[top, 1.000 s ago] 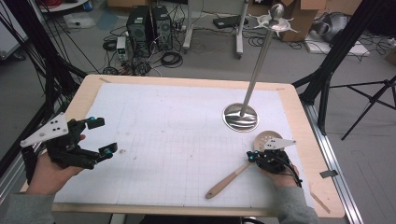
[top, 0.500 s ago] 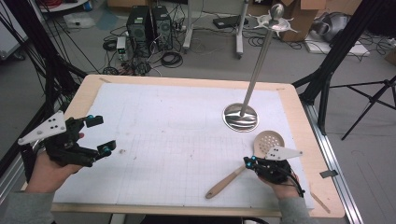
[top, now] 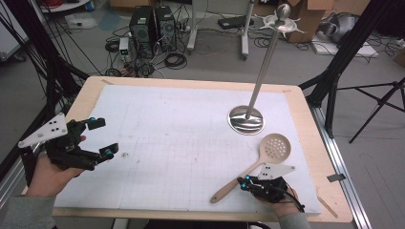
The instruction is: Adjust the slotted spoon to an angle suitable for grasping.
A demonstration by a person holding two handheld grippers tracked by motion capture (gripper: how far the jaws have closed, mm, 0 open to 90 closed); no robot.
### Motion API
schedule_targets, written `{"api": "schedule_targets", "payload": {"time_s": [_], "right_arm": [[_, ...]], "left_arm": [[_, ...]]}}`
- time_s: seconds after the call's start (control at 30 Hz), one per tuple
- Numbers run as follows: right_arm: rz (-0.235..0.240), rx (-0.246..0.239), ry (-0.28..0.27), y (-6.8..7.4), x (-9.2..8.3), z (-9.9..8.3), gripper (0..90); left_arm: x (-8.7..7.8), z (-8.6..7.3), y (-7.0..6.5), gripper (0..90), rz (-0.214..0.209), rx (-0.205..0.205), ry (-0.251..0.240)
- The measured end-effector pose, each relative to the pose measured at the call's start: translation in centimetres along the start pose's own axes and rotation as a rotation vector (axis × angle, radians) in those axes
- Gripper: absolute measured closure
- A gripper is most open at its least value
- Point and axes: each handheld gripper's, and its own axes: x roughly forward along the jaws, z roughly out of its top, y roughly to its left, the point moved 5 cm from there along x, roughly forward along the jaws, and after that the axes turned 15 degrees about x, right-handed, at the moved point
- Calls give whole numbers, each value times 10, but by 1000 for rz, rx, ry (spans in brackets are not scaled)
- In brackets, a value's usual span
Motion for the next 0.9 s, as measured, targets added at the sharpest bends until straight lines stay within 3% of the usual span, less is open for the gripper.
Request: {"api": "schedule_targets", "payload": {"time_s": [0.3,0.47,0.9], "right_arm": [[34,-34,74,12,14,-8,900],[26,-36,60,12,17,-6,900],[-50,-57,18,10,44,13,900]], "left_arm": [[-1,0,-1,36,1,-4,-2],[0,-1,0,35,3,-2,2],[-5,-4,-3,35,16,-1,17]]}}
